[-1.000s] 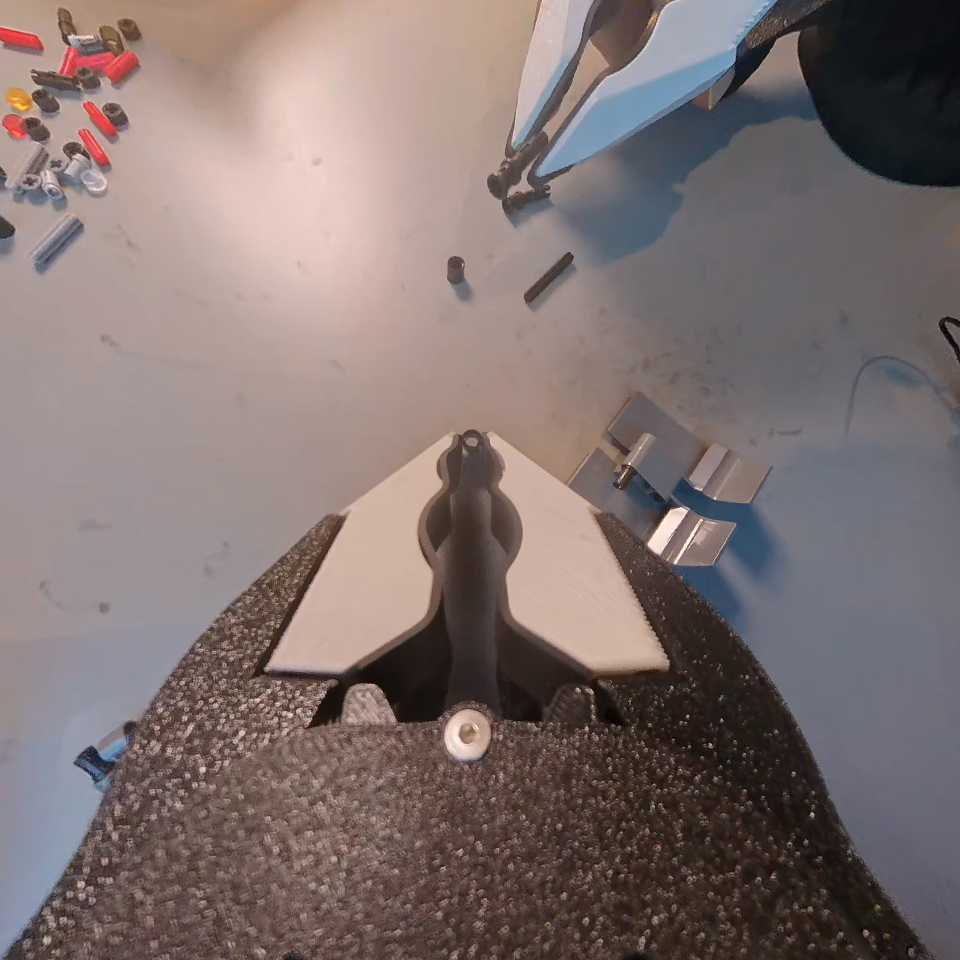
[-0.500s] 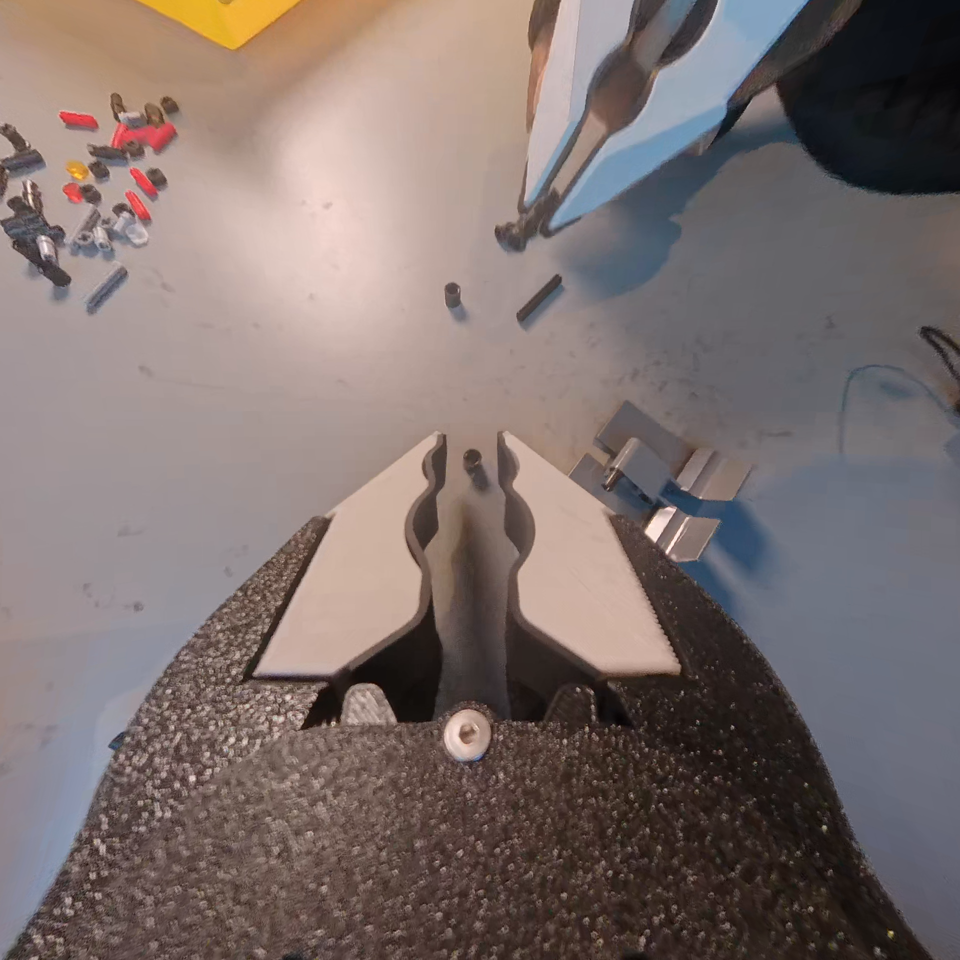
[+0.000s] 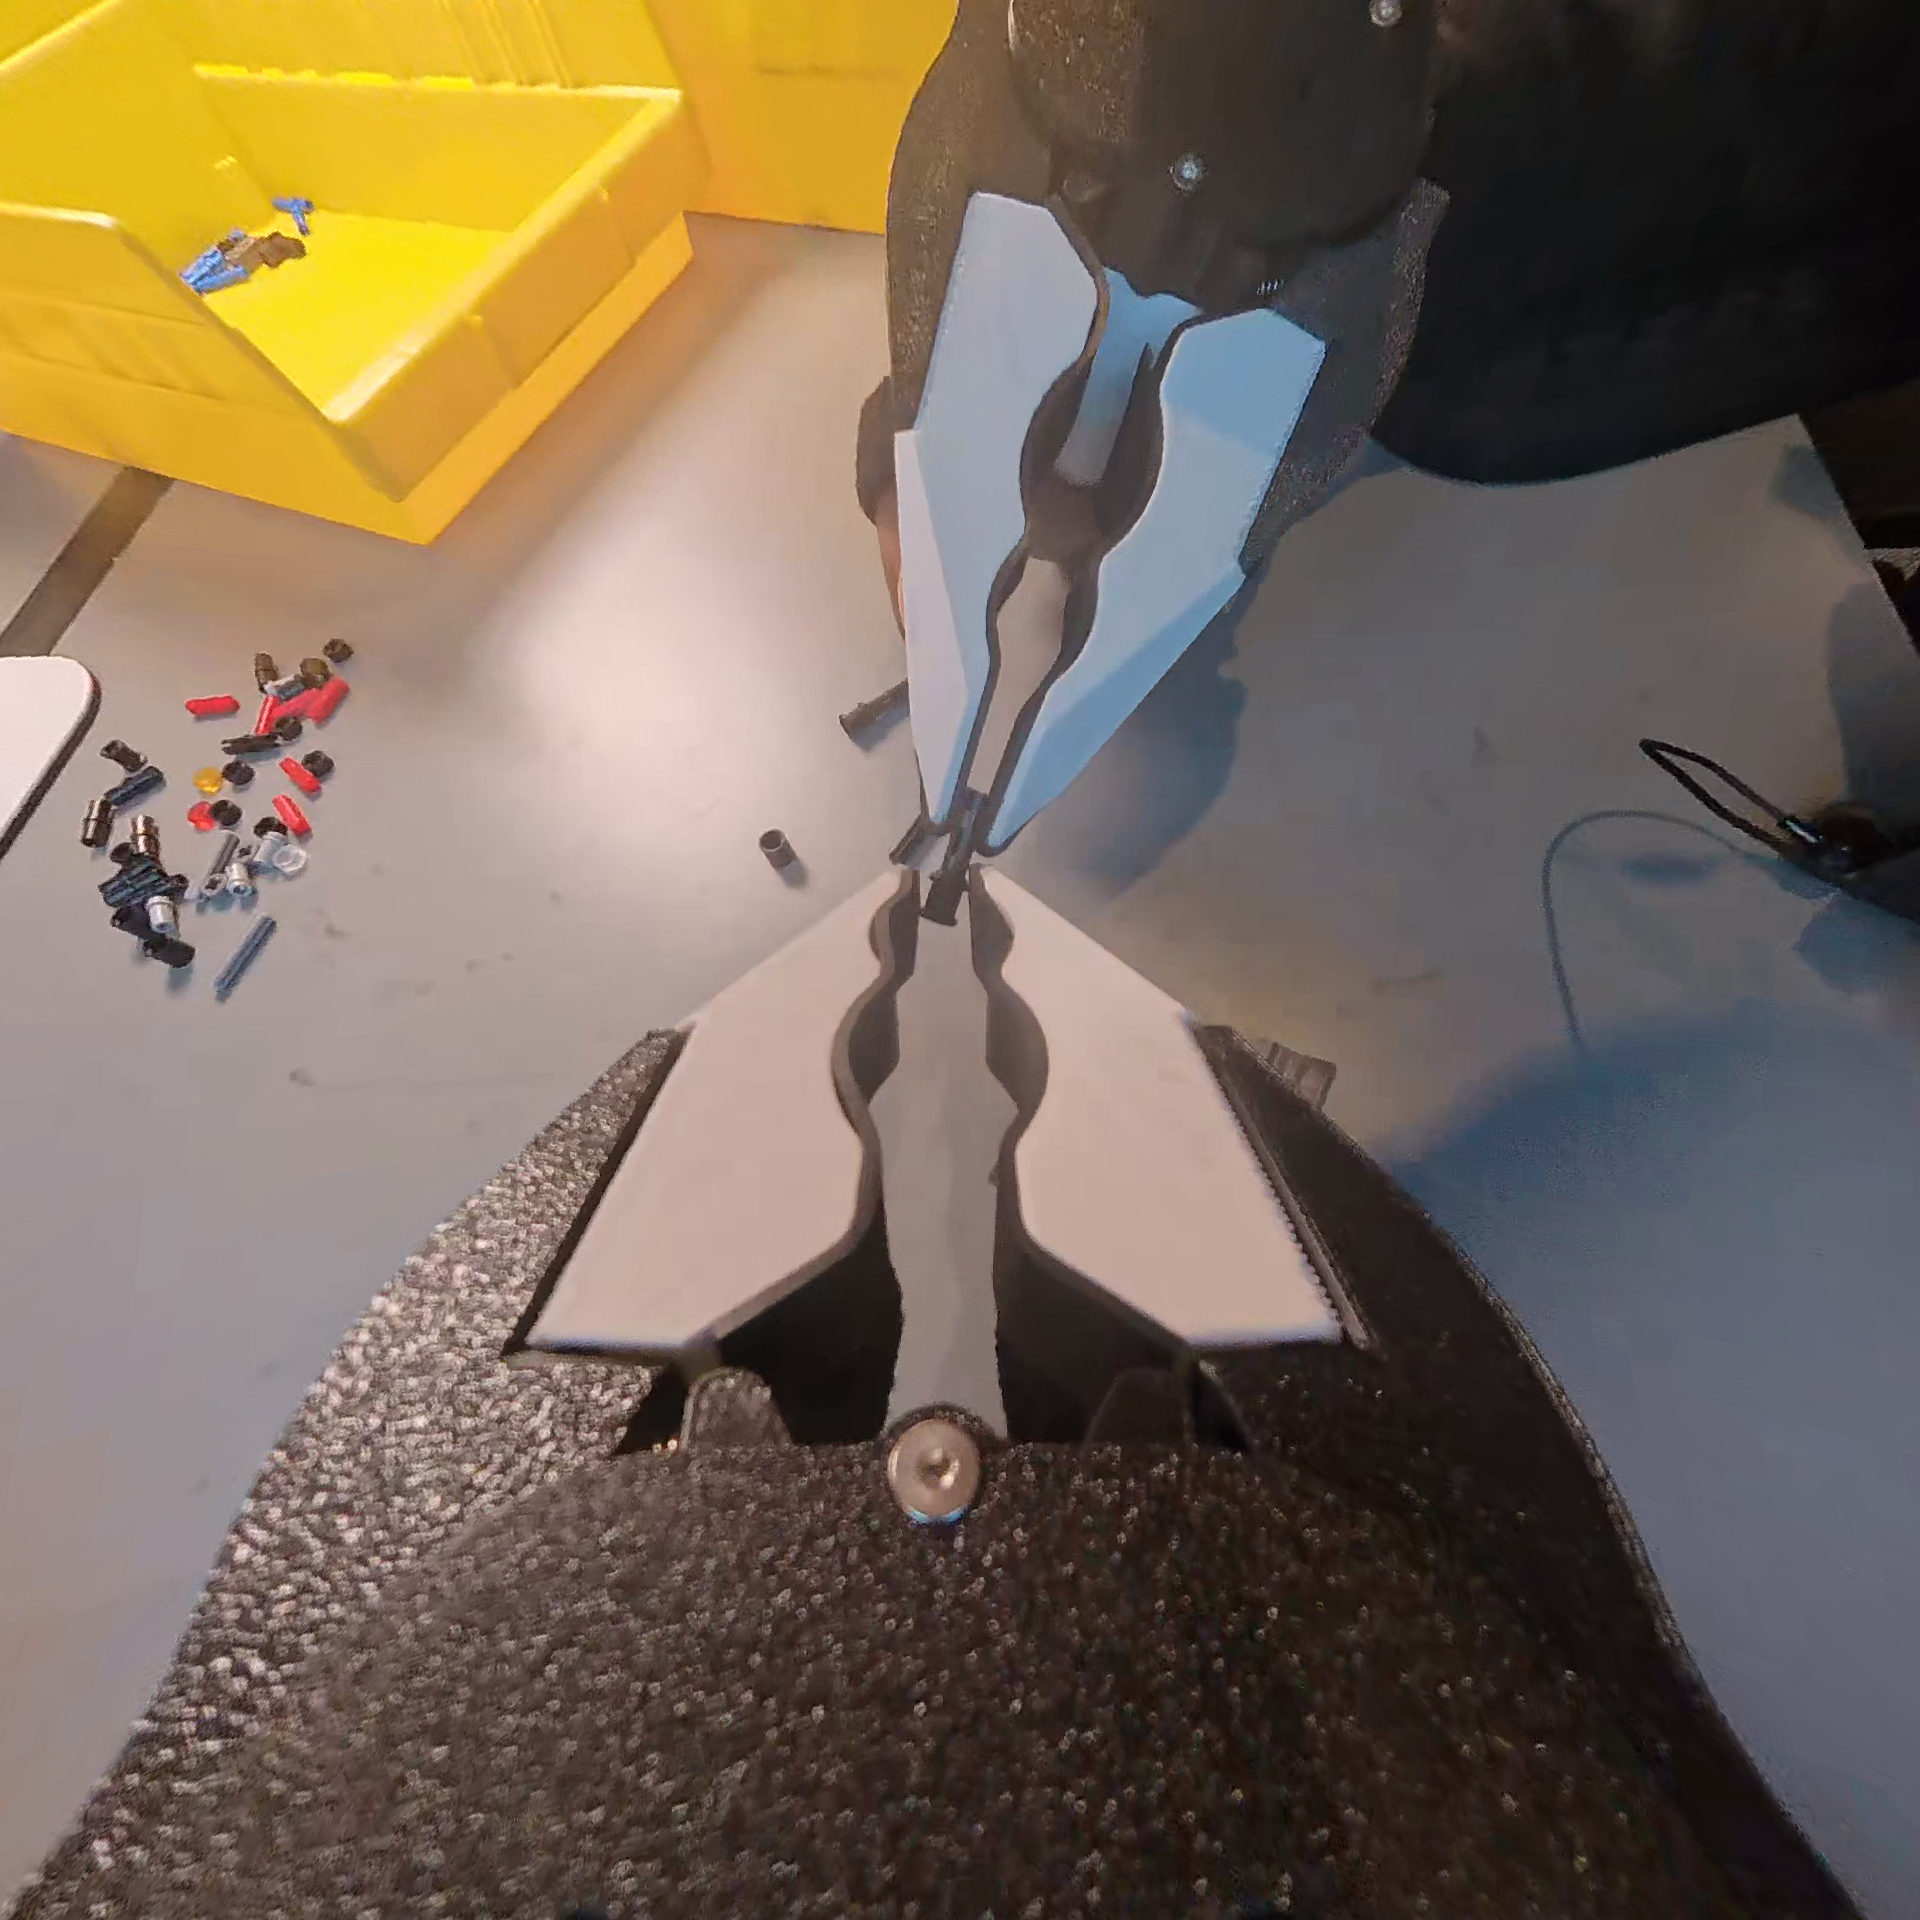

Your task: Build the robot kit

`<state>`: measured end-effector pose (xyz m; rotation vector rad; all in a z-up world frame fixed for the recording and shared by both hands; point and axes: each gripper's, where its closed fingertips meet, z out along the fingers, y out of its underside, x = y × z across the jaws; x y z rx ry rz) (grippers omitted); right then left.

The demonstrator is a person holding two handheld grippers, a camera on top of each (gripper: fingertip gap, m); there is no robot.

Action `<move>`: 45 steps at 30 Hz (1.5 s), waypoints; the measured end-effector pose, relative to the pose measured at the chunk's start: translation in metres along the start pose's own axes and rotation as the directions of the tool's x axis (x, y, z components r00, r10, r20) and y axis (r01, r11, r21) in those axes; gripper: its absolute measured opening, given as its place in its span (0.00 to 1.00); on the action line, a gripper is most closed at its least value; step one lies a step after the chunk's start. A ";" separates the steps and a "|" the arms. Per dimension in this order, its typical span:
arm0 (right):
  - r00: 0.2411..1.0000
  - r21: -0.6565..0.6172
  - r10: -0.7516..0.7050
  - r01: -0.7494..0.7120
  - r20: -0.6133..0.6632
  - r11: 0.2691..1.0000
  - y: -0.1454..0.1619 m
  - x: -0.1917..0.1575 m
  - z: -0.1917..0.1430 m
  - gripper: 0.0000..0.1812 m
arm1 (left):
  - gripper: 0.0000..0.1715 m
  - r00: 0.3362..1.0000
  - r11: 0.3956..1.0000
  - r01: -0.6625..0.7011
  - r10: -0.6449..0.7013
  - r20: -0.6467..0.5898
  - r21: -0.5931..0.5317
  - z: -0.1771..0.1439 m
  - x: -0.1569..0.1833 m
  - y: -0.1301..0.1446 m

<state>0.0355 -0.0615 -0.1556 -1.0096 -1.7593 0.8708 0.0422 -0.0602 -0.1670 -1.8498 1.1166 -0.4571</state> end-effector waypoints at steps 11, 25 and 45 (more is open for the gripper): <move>0.980 0.305 0.199 -0.185 -0.016 0.934 -0.050 0.023 -0.028 0.10 | 0.04 0.893 0.806 0.443 -0.359 -0.271 0.393 -0.024 -0.009 -0.056; 0.909 0.146 -0.183 0.252 -0.374 0.957 -0.064 0.034 -0.024 0.09 | 0.04 0.346 0.237 0.937 -0.536 -0.770 0.256 -0.033 -0.010 -0.085; 0.983 0.294 0.050 0.004 -0.176 0.956 -0.063 0.029 -0.037 0.04 | 0.15 0.334 0.259 0.939 -0.536 -0.776 0.226 -0.037 -0.016 -0.077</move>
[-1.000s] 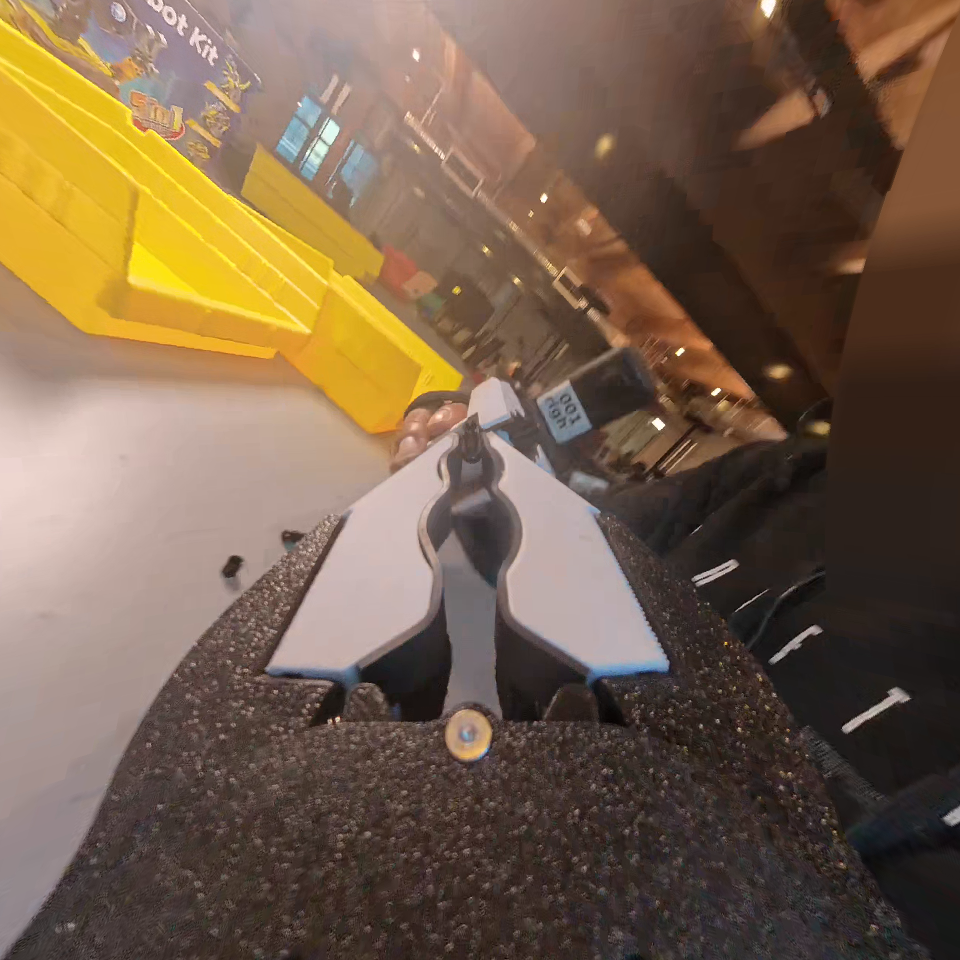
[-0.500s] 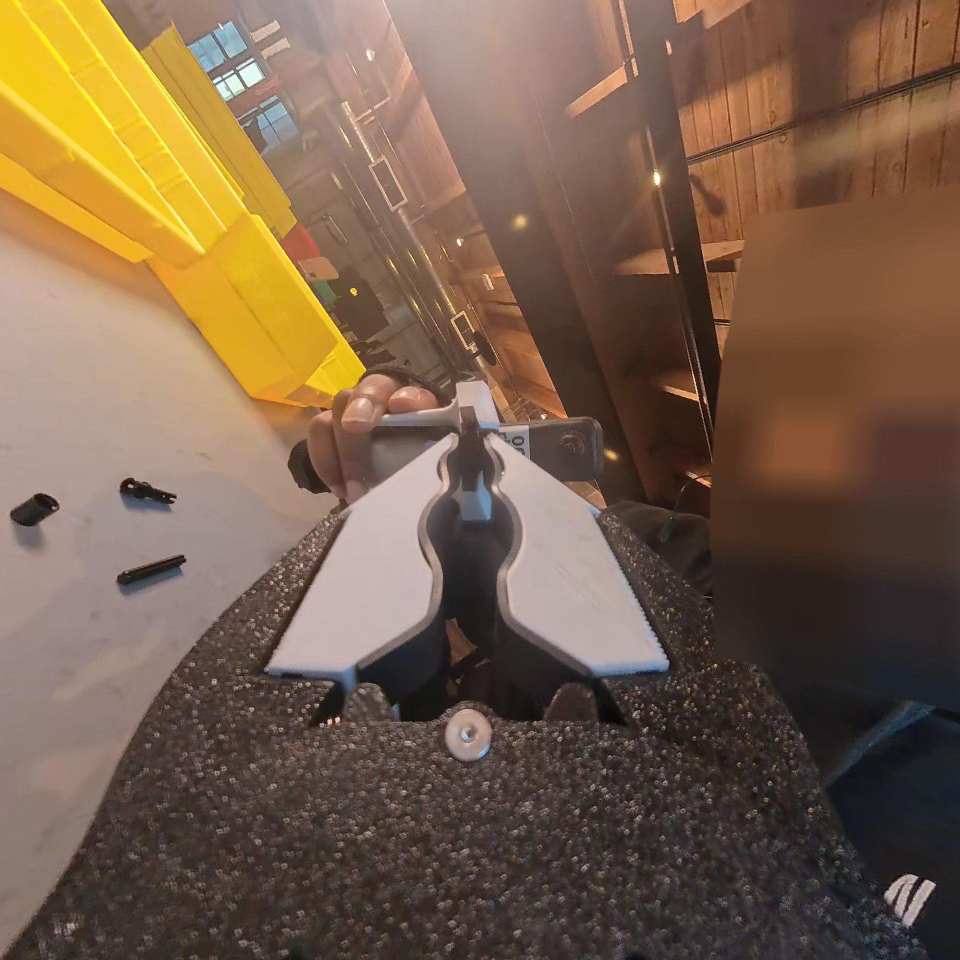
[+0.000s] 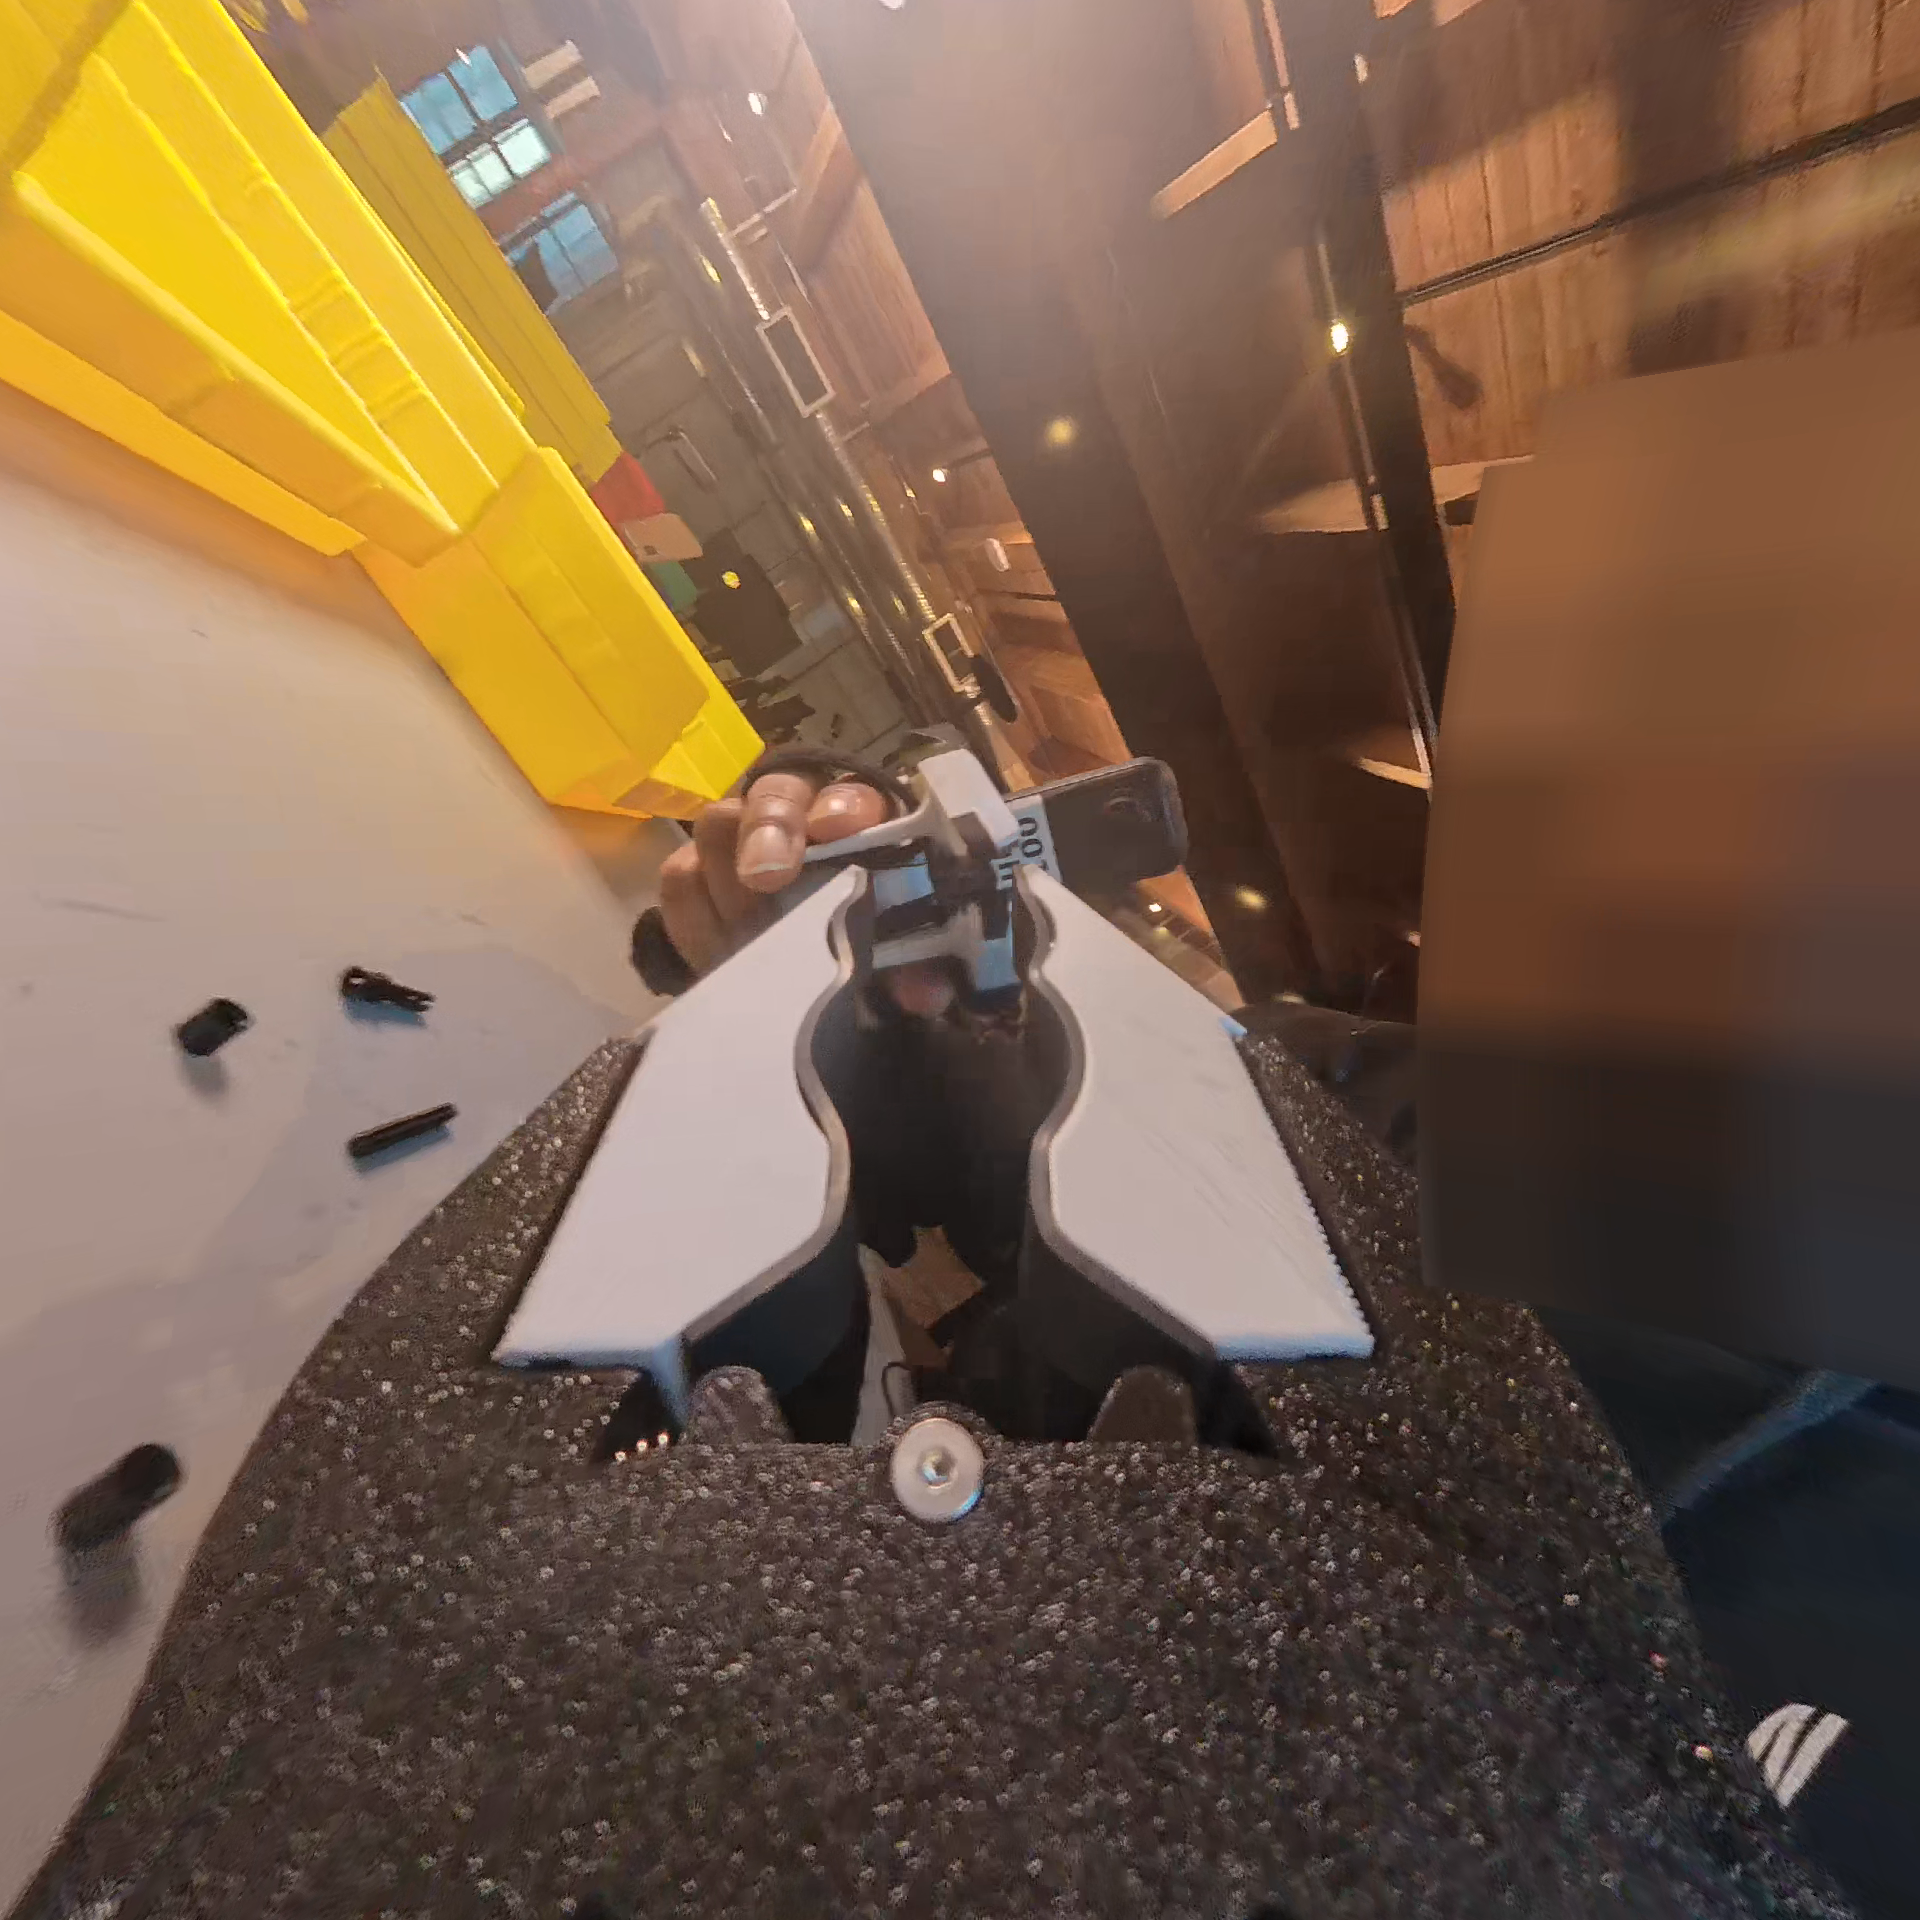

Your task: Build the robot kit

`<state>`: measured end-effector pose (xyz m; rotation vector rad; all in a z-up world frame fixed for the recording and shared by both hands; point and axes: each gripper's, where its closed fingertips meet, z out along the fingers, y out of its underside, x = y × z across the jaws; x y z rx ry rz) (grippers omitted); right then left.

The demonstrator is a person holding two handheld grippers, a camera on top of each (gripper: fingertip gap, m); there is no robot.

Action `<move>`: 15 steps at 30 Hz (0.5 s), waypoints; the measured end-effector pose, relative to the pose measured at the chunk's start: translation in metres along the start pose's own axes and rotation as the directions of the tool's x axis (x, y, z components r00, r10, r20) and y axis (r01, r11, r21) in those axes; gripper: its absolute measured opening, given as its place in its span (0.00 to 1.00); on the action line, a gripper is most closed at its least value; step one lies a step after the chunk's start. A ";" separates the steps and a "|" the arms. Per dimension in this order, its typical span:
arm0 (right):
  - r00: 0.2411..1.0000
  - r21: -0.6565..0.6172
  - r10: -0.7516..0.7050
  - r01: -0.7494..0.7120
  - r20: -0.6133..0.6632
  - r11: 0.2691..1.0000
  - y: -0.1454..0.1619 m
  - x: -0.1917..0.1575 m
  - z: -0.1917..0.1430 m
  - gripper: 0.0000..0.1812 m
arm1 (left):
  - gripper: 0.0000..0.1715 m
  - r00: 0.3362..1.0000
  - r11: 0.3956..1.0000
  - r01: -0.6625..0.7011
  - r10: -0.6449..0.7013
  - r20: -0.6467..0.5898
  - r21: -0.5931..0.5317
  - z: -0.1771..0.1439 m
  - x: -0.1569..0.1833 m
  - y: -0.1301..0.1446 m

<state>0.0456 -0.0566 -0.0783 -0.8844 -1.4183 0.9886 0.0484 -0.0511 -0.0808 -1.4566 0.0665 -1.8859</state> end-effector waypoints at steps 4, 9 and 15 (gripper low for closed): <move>1.000 0.025 0.020 -0.020 -0.013 0.999 -0.003 0.009 -0.007 0.04 | 0.14 0.990 0.990 -0.125 0.128 0.064 -0.060 -0.006 0.001 -0.003; 0.999 0.042 0.029 -0.030 0.032 0.999 -0.005 -0.001 -0.004 0.04 | 0.07 0.983 0.976 -0.172 0.179 0.044 -0.132 0.000 0.007 0.010; 0.998 0.044 0.019 -0.021 0.053 0.999 -0.005 -0.006 -0.003 0.04 | 0.02 0.977 0.967 -0.203 0.210 0.031 -0.153 0.001 0.011 0.013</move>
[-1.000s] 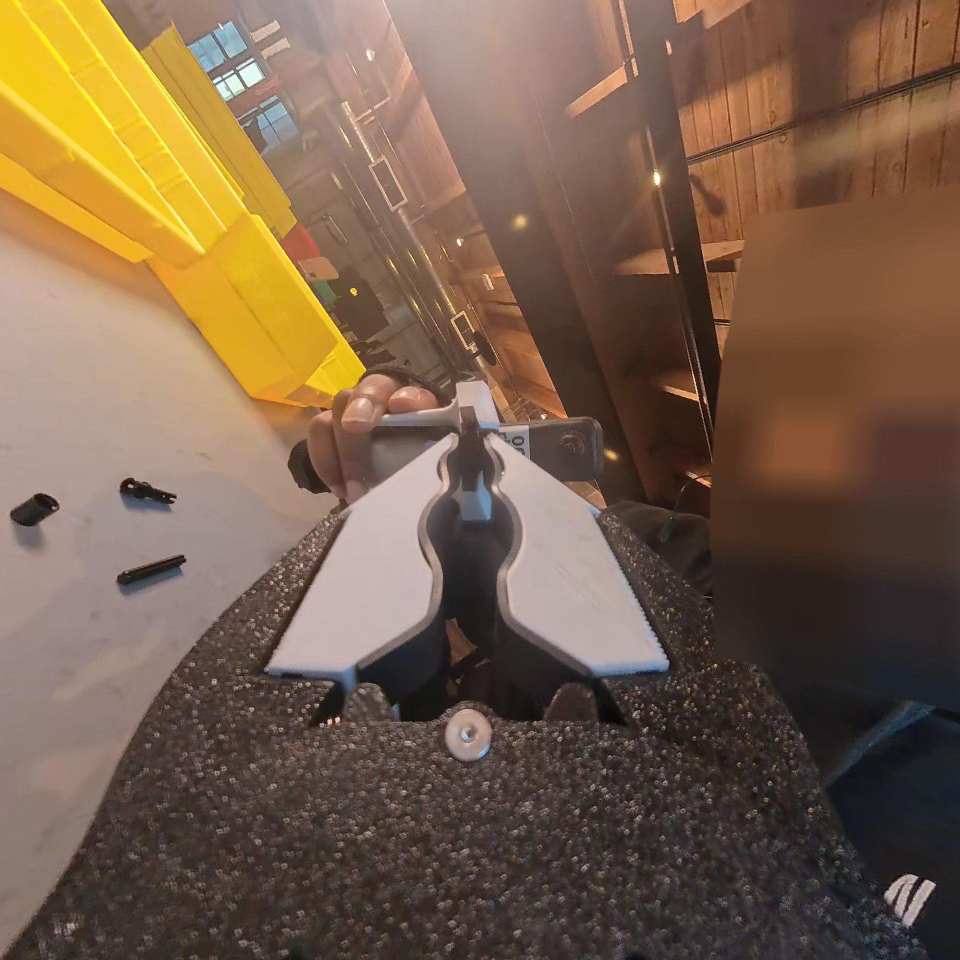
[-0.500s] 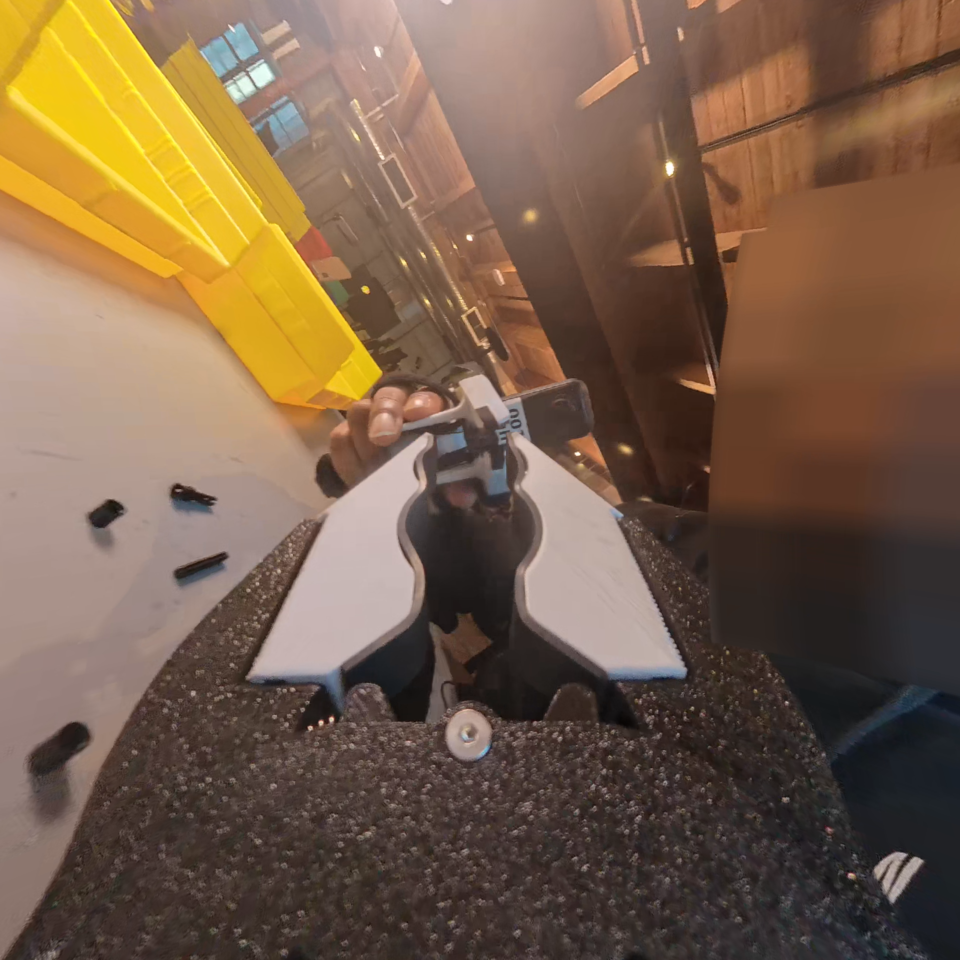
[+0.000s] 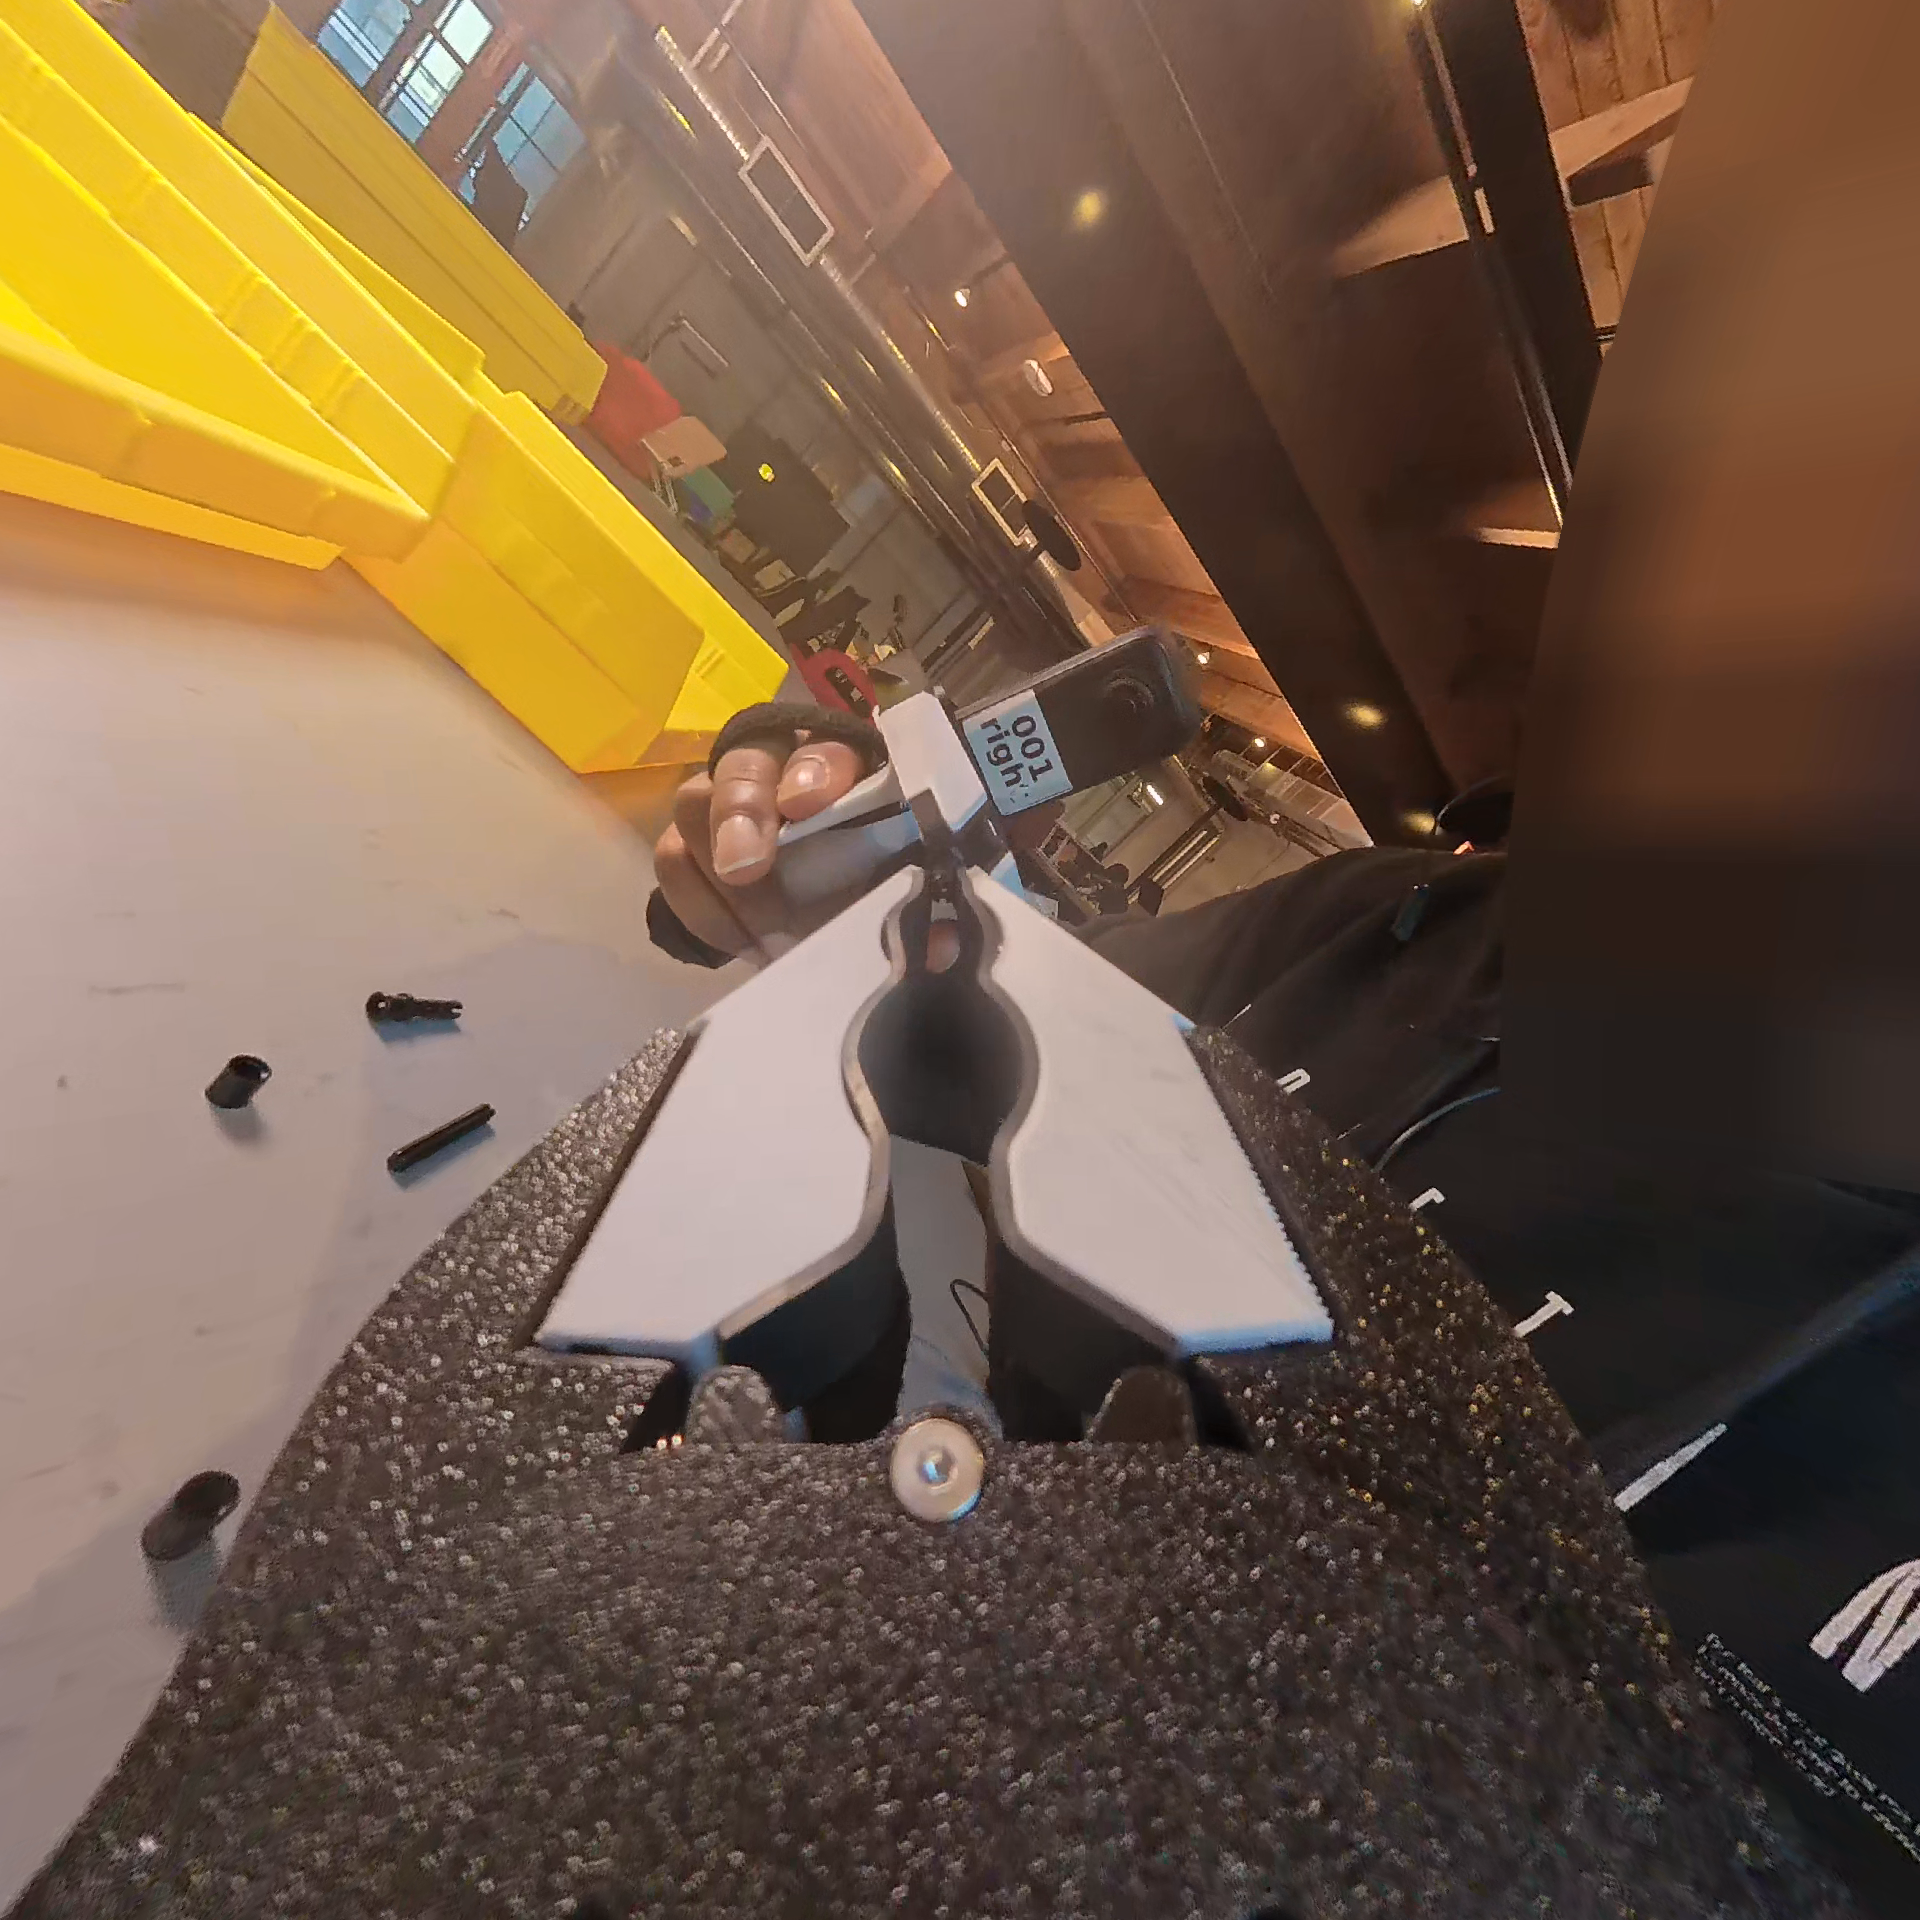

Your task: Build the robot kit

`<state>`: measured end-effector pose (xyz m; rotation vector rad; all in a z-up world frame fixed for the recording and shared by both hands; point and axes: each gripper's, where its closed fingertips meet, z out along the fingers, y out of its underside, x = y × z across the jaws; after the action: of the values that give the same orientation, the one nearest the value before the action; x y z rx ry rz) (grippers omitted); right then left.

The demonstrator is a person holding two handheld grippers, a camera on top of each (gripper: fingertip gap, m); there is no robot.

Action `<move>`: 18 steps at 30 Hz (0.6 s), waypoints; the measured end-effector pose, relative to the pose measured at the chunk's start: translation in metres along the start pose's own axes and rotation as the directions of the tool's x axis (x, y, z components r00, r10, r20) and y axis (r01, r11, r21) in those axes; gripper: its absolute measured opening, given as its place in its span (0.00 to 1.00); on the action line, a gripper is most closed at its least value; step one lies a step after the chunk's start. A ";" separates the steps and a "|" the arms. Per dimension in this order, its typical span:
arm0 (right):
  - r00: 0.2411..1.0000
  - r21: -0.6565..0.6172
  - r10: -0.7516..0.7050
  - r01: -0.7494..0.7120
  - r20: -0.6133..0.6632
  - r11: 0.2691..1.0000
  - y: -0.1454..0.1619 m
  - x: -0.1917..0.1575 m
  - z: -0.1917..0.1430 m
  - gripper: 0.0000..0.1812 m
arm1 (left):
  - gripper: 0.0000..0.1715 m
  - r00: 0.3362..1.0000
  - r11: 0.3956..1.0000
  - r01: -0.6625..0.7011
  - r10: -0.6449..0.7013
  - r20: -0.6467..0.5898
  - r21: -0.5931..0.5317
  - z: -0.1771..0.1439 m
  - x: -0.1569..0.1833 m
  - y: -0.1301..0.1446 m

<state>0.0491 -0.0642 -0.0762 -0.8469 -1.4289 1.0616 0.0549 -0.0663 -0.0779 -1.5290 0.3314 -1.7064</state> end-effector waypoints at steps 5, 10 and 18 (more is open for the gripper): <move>0.999 -0.017 -0.048 0.048 -0.010 0.999 0.002 -0.001 0.001 0.04 | 0.02 1.000 1.000 -0.001 0.001 0.001 -0.012 -0.001 0.000 0.001; 0.999 -0.026 -0.052 0.052 -0.009 0.998 0.003 -0.001 0.001 0.04 | 0.02 1.000 1.000 -0.008 0.008 0.008 -0.020 -0.001 -0.001 0.002; 0.997 -0.028 0.079 -0.079 -0.005 0.996 0.005 0.009 -0.005 0.04 | 0.12 0.793 0.846 -0.296 0.477 0.380 -0.444 -0.060 -0.059 0.009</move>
<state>0.0524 -0.0530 -0.0778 -0.9315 -1.4198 1.1011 -0.0003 -0.0493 -0.1399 -1.9281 0.6802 -0.9234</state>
